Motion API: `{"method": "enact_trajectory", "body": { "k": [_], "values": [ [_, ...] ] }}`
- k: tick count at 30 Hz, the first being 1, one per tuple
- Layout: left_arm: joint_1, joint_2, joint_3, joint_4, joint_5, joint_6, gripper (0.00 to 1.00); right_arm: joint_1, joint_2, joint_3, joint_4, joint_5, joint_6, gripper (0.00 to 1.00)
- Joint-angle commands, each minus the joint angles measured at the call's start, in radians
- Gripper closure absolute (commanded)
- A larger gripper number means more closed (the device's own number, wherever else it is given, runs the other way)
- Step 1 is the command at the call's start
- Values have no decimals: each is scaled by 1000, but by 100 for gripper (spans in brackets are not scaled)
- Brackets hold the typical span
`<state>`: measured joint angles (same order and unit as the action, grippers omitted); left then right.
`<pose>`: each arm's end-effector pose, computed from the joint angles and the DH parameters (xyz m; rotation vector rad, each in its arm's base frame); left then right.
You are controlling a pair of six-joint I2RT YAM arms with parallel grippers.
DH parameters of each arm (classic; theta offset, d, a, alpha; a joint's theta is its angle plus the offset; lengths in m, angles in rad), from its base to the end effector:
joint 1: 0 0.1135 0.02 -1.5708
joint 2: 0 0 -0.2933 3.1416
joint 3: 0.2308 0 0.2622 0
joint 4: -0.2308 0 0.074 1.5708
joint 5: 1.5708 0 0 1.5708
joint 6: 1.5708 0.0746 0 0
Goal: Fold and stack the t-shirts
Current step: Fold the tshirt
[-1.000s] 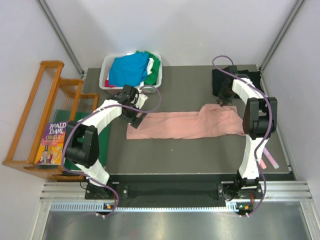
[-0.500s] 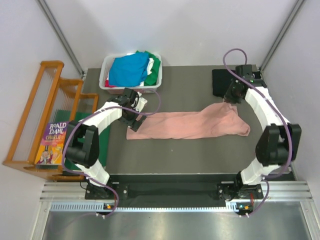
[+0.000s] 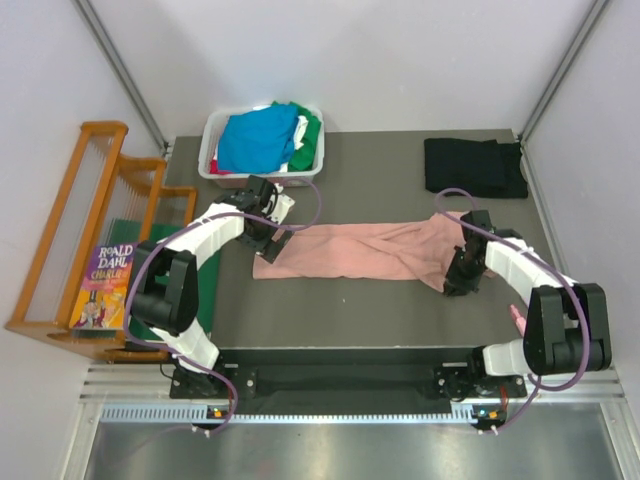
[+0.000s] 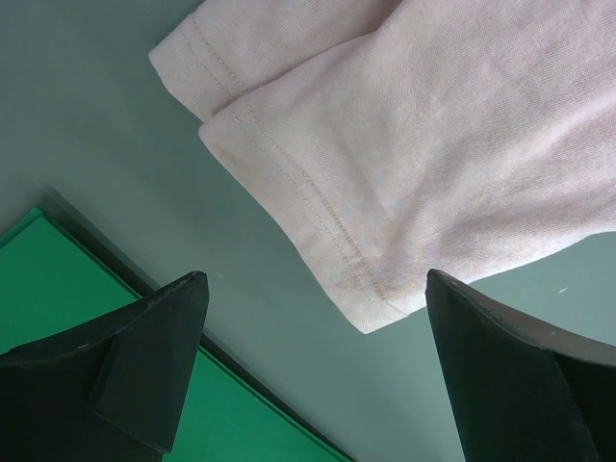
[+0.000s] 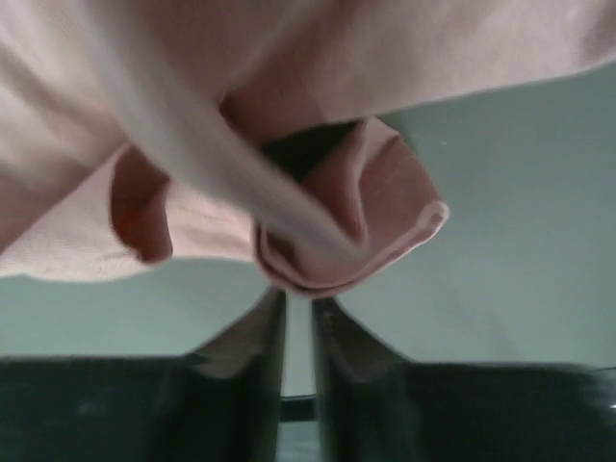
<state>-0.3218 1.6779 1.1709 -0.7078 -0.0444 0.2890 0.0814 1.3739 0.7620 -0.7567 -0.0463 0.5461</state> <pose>0.3382 -0.1093 0.1944 0.8266 2.6590 0.0536 0.2348 0.0226 0.1581 0.6747 2.8815 0.1578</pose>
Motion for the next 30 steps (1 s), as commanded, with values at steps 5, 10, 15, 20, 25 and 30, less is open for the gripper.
{"method": "enact_trajectory", "body": {
  "k": [5, 10, 15, 20, 25, 30],
  "values": [
    [-6, -49, 33, 5, 3, -11, 1, 6, -1, 273, -36, 22, -2, 76],
    [-6, -63, 23, 4, -6, -5, 1, 6, 76, 474, -78, 28, -11, 72],
    [-6, -64, 15, 14, -6, -5, 1, 6, 71, 416, -72, 65, -11, 44],
    [-6, -63, 21, 13, -5, -2, 1, 6, 18, 323, -56, 83, 11, 38],
    [-7, -70, 19, 13, -11, 3, 1, 6, -30, 269, -67, 128, 6, 38],
    [-5, -76, 12, 18, -11, 9, 1, 3, -53, 240, -76, 167, -5, 39]
  ]
}}
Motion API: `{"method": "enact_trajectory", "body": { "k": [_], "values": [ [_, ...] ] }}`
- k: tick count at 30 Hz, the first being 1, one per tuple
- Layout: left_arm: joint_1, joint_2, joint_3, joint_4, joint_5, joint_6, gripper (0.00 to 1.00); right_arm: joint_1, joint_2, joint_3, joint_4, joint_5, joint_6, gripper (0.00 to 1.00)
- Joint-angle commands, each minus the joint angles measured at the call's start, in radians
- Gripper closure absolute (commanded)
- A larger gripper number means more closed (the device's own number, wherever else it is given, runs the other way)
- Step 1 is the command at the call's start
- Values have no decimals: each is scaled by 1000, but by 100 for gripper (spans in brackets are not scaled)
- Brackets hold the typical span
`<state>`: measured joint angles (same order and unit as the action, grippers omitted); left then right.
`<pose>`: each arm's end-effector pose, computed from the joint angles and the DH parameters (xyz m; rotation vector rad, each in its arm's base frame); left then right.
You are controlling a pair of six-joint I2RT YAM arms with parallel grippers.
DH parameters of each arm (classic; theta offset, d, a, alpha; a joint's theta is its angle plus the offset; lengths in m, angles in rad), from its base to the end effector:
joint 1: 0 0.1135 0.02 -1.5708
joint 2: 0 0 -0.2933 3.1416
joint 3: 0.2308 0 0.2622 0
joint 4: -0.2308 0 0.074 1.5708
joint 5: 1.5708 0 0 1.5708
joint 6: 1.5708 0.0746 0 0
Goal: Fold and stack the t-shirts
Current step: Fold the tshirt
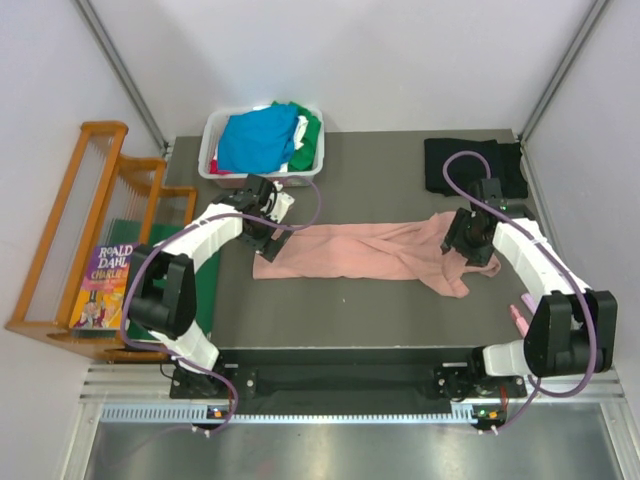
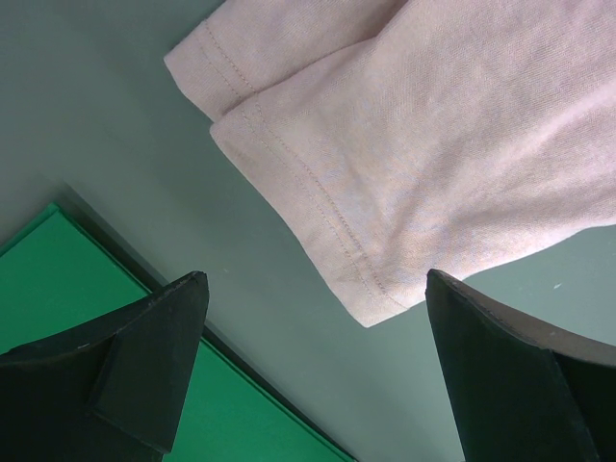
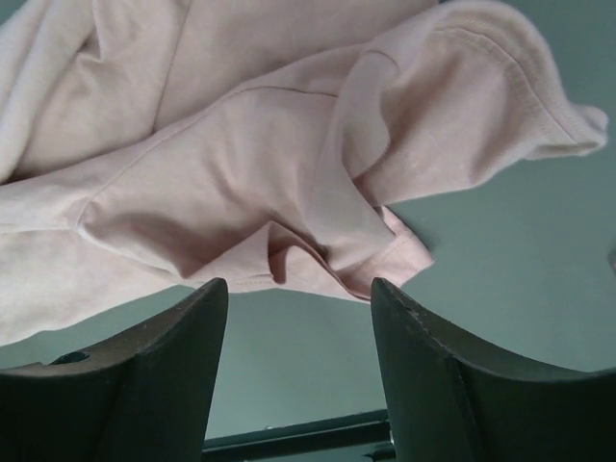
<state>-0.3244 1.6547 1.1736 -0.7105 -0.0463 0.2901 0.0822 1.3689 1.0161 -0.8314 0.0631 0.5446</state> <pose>0.3362 -0.1094 0.2029 0.8234 2.6356 0.0548 0.2769 0.0181 0.2314 0.6475 2.6763 0.0835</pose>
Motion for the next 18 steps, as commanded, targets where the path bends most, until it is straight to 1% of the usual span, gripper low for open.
{"method": "enact_trajectory", "body": {
  "k": [1, 6, 12, 15, 17, 18],
  "values": [
    [-4, -53, 8, 20, -7, 6, 1, 4, -47, -23, 5, 63, -2, 39],
    [-4, -58, 6, 20, -6, 4, 1, -7, 16, -22, 52, 90, -2, 40],
    [-4, -75, -11, 22, -13, 6, 1, -22, 127, 41, 101, 107, 17, 43],
    [-4, -76, -23, 26, -27, 12, 1, -25, 173, 97, 112, 127, 25, 49],
    [-4, -79, -28, 28, -32, 15, 1, -35, 200, 114, 124, 126, 31, 60],
    [-4, -78, -32, 32, -33, 17, 1, -41, 209, 133, 127, 118, 34, 70]
  ]
}}
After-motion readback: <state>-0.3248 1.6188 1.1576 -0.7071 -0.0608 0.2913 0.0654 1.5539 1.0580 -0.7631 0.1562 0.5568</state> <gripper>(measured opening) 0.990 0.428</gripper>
